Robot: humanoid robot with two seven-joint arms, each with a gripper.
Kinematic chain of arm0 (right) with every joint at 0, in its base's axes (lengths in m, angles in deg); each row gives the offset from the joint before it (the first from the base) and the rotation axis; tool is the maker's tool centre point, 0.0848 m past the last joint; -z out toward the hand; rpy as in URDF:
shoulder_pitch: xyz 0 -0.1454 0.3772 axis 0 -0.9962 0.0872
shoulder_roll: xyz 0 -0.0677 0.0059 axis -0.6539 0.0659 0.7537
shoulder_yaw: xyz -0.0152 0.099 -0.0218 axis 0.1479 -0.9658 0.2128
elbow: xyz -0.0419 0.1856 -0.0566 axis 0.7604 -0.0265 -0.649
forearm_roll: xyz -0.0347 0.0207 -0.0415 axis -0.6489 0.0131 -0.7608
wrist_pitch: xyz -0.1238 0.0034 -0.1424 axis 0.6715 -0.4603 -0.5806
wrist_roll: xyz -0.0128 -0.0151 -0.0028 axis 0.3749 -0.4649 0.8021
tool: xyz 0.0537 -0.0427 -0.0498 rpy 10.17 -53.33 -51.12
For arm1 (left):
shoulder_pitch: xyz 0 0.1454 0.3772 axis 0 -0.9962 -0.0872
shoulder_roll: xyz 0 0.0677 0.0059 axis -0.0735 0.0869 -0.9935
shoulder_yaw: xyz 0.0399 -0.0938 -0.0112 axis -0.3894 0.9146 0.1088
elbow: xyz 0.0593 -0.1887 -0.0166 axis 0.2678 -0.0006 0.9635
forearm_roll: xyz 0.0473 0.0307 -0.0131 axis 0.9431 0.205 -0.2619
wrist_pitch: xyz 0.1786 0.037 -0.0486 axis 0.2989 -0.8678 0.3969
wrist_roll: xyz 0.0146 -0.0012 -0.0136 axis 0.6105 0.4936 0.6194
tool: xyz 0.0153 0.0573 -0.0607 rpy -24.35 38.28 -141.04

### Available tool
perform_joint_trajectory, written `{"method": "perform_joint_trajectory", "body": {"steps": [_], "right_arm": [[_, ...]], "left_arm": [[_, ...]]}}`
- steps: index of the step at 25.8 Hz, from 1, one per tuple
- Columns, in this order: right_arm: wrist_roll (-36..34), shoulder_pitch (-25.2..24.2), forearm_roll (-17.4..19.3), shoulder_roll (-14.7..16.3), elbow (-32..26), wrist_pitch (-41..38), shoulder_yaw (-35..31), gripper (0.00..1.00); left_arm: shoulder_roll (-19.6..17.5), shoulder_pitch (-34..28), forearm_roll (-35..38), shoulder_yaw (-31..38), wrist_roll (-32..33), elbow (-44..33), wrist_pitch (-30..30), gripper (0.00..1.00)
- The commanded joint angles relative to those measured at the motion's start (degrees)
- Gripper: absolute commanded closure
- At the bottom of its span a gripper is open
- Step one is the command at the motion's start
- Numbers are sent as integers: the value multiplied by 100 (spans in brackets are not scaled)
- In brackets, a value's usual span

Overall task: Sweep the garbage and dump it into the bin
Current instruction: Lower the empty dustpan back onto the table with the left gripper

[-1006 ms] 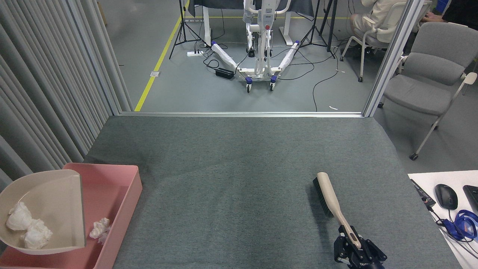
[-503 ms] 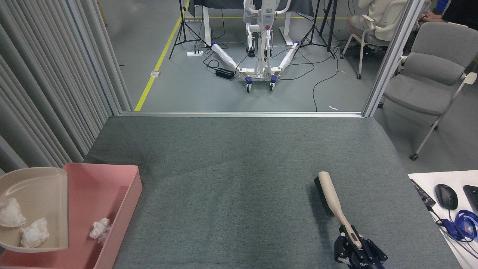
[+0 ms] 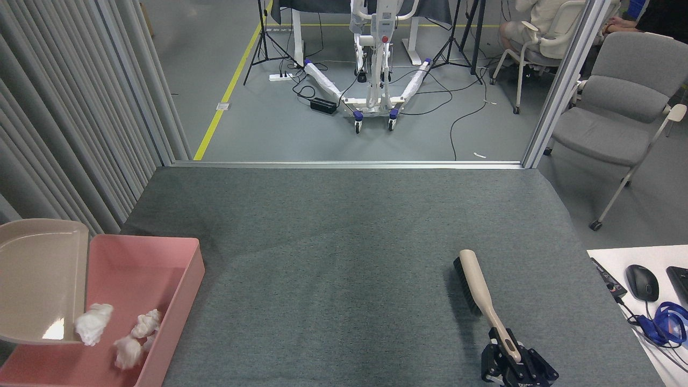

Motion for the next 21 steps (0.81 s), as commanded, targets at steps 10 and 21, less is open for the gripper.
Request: {"method": "perform_joint_trajectory", "body": {"steps": [10, 21], "right_arm": [[-26, -11, 12, -9, -158, 93, -17, 26], [-246, -345, 12, -53, -843, 75, -272, 25]], "left_arm": [[146, 32, -2323, -162, 193, -864, 392, 100], [1720, 797, -2675, -1910, -18, -2551, 1200, 100]]}}
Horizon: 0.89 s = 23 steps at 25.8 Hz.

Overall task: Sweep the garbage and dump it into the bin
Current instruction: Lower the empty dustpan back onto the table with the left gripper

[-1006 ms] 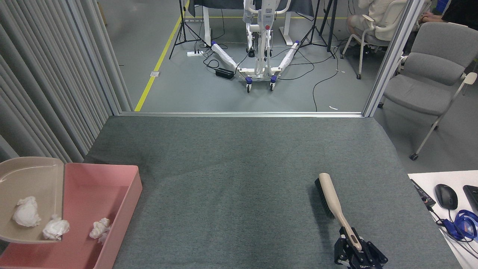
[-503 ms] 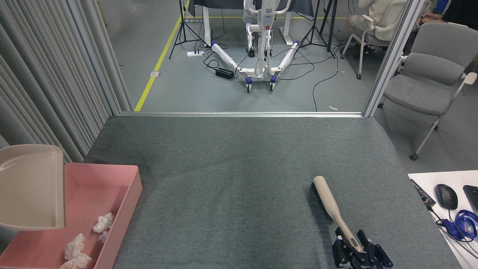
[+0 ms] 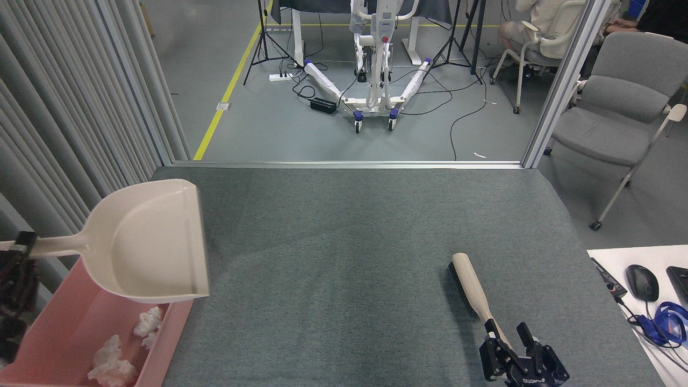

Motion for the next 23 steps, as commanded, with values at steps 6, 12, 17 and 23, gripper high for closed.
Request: {"method": "perform_joint_trajectory", "body": {"steps": [6, 12, 17, 23], "right_arm": [[-2, -269, -555, -117, -618, 38, -387, 25], [-19, -463, -1372, -293, -838, 65, -484, 25], [-28, -639, -1425, -345, -1040, 38, -624, 25], [-19, -744, -1434, -424, -1172, 12, -756, 25]], "left_arm": [[1019, 844, 767, -1742, -323, -205, 139, 100], [1802, 1029, 2243, -1918, -393, 94, 957, 100], [2136, 1029, 2367, -1918, -314, 498, 904, 100], [2760, 1029, 2525, -1865, -305, 885, 693, 100]]}}
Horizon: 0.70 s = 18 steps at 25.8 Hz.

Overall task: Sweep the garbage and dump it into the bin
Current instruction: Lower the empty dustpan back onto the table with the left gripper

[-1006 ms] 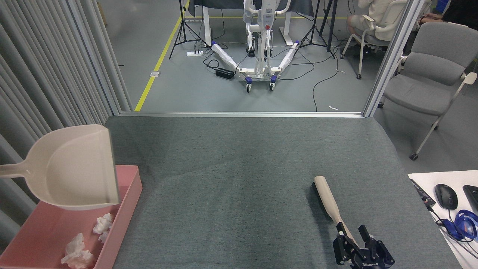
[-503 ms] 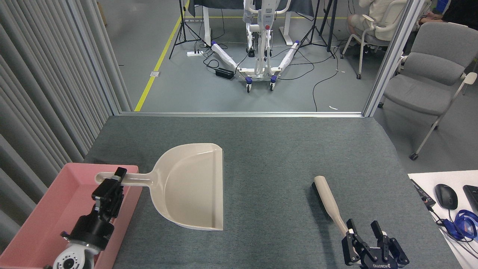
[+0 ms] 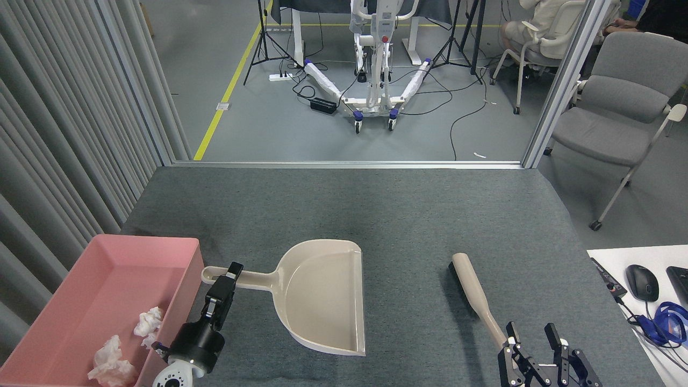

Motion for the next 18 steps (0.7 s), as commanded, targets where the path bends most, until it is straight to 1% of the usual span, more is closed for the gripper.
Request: {"method": "perform_joint_trajectory", "body": {"steps": [1, 3, 6, 10, 13, 15, 18], "right_arm": [[-2, -61, -7, -49, -51, -34, -50, 25], [-2, -105, -16, -101, -51, -34, -41, 25], [-2, -114, -16, -101, -42, -34, -76, 25], [-2, -114, -69, -172, -42, -34, -129, 24], [-2, -96, -350, -286, -51, 1, -120, 24], [-2, -105, -368, -304, -60, 1, -120, 24], [-11, -149, -359, -295, -60, 1, -120, 22]], "left_arm": [[293, 6, 65, 52, 5, 292, -146, 100], [328, 6, 65, 52, 5, 512, -260, 100], [380, 6, 65, 52, -12, 819, -568, 100], [354, 6, 65, 52, -12, 863, -594, 100], [407, 14, 91, 52, -12, 890, -594, 100], [468, 41, 135, 52, -12, 907, -594, 100], [556, 146, 372, 52, -12, 1153, -621, 100]]}}
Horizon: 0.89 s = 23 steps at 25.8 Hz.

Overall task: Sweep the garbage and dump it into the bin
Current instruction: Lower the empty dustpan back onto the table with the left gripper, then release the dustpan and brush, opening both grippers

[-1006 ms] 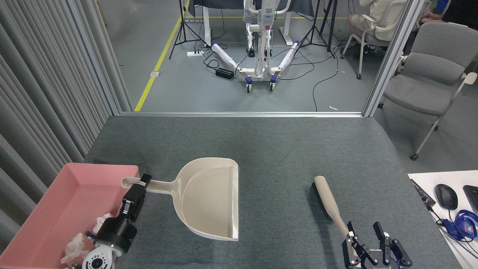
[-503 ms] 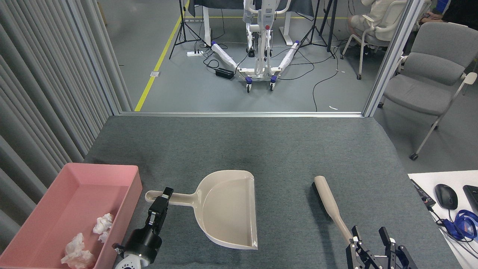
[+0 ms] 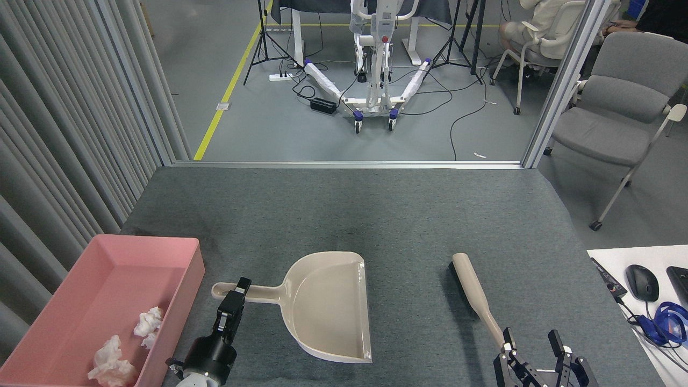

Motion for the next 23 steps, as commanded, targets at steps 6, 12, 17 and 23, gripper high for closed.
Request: {"method": "perform_joint_trajectory", "body": {"steps": [6, 12, 17, 23], "right_arm": [[-28, -37, -24, -22, 5, -29, -34, 5], [-10, -19, -15, -145, 14, -55, -8, 3], [-10, -19, -50, -215, 23, -55, 18, 3], [-10, -10, -50, -259, 32, -47, 27, 3]], "left_arm": [[203, 135, 482, 0, -51, 405, -18, 100], [212, 179, 499, 9, -69, 511, -27, 100], [212, 179, 491, 18, -69, 555, -98, 100], [291, 179, 491, 18, -77, 766, -124, 99]]}}
